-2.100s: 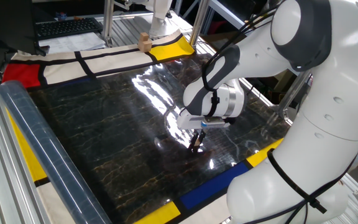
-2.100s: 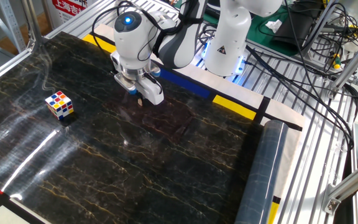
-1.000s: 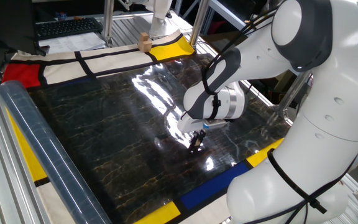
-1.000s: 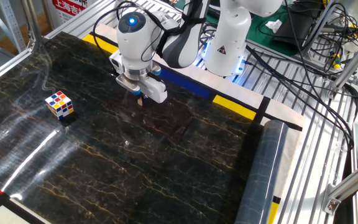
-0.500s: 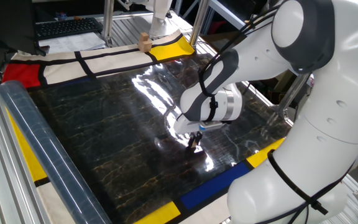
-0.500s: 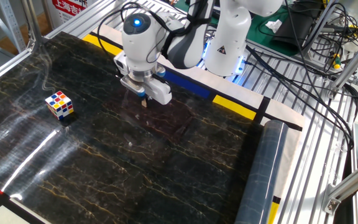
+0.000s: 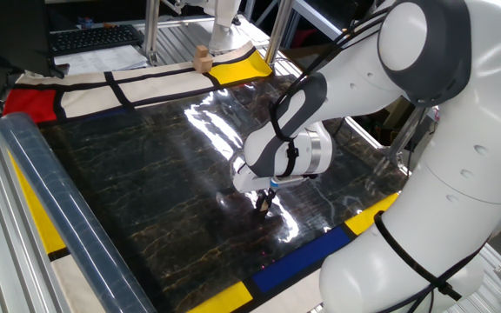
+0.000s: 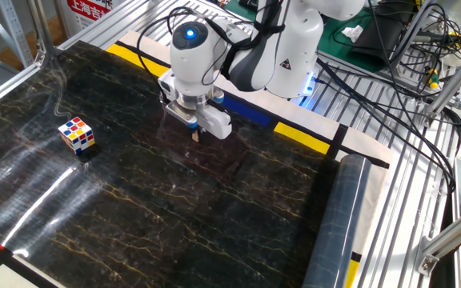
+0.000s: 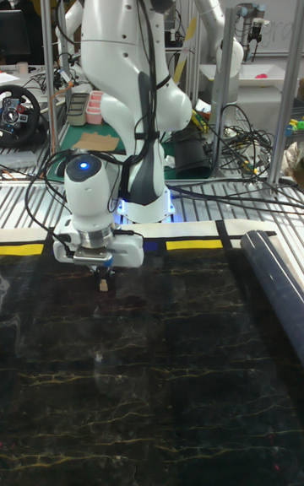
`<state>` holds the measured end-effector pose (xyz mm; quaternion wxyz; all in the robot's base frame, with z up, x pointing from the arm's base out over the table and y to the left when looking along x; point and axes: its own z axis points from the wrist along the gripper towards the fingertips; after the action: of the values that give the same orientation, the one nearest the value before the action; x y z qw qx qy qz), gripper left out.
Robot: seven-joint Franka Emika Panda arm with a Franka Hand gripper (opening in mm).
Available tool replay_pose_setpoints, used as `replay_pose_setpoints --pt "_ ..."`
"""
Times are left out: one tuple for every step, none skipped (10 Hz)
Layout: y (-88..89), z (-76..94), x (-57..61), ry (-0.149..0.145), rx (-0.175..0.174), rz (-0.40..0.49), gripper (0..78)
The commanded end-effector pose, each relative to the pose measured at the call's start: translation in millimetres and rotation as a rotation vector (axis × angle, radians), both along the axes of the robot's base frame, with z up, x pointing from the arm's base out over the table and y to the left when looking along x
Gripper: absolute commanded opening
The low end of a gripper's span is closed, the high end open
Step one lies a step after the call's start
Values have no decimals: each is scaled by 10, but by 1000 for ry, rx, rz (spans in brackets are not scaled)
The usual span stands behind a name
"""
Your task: Hold a small block with the gripper and sweep it from left to right on the table
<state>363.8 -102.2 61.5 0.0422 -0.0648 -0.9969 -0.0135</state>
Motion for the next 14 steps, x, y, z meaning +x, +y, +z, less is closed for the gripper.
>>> replay_pose_setpoints --pt "-91 -50 15 0 -3 13 11" --pt "-113 -59 20 0 -2 16 11" --pt "-114 -59 21 0 -3 14 11" --pt "-115 -60 21 0 -3 13 11" --pt "-127 -56 23 0 -5 12 11" --pt "-127 -56 23 0 -5 12 11" --pt "-164 -59 29 1 -2 23 11" --pt "-164 -59 29 1 -2 25 11" --pt "-164 -59 29 2 -3 23 11" --pt "-164 -59 29 1 -3 24 11" --pt "-164 -59 29 1 -4 24 11" --pt "-164 -59 29 4 -13 41 11" --pt "-164 -59 29 12 -12 65 11" --pt "-164 -59 29 13 -12 76 11"
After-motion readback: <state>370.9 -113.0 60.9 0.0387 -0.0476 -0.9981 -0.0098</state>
